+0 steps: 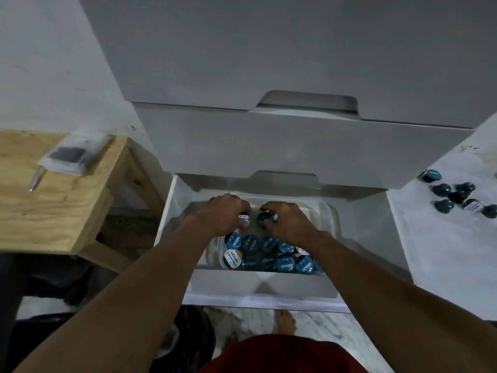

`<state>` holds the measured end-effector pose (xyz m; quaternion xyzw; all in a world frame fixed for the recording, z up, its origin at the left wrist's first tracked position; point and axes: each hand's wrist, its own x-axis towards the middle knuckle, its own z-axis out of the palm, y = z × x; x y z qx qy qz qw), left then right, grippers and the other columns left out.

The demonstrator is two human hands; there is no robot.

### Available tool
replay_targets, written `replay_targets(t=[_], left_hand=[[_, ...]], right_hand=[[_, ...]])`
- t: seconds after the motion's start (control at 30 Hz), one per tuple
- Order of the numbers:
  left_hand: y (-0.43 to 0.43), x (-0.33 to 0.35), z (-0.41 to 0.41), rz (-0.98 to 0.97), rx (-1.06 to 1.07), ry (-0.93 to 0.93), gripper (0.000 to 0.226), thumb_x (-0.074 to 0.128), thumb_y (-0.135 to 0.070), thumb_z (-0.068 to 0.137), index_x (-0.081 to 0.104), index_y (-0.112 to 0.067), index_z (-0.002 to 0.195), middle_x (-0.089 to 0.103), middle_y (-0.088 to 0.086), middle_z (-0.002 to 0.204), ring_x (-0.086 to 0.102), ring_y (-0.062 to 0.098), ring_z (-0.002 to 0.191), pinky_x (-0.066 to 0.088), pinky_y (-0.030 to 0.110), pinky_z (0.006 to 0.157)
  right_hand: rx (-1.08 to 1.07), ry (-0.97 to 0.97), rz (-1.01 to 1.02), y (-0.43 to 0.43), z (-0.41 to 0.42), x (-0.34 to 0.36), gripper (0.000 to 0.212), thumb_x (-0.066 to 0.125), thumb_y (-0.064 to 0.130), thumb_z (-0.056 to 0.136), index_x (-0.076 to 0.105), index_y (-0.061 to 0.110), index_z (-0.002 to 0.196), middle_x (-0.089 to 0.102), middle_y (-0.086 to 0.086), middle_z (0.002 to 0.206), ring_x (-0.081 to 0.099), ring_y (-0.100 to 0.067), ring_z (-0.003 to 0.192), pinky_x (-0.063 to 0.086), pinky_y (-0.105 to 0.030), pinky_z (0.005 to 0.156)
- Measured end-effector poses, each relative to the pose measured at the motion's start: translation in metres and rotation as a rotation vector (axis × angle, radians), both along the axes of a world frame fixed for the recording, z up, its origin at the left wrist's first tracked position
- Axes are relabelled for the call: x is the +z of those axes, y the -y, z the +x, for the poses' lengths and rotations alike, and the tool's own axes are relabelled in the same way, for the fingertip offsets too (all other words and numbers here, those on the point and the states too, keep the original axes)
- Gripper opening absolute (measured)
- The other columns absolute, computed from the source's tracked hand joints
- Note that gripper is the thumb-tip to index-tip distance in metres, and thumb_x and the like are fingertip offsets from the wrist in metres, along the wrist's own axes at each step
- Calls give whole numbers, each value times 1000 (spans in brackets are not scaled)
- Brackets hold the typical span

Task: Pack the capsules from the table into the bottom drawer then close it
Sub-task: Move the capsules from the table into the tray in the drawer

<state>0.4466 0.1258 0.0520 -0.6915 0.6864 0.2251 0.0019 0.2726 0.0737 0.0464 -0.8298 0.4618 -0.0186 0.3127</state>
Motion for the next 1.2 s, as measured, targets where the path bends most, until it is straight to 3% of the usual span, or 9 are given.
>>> replay_targets(t=[0.5, 0.87, 1.2], left_hand=[[1, 9, 5, 15, -70, 74, 28, 71, -28, 82, 69, -14, 106, 60, 5, 110, 60, 23, 94, 51, 33, 78], [0, 15, 10, 69, -216, 130, 50, 80, -35, 69, 64, -16, 113, 55, 2, 112, 56, 21, 102, 51, 37, 86], [-4, 10, 10, 59, -249, 163, 52, 79, -36, 69, 62, -16, 114, 55, 1, 111, 57, 22, 101, 52, 40, 85]], right_hand=[[34, -39, 70, -5, 15, -2, 39, 64, 17, 83, 60, 19, 122, 65, -7, 119, 64, -23, 97, 51, -28, 86], [45, -36, 65, -10, 17, 0, 43, 63, 16, 82, 58, 16, 125, 64, -8, 119, 61, -23, 104, 48, -23, 80], [22, -53, 65, -12, 19, -3, 42, 60, 23, 85, 57, 17, 127, 64, -8, 120, 62, -23, 102, 51, -27, 84]])
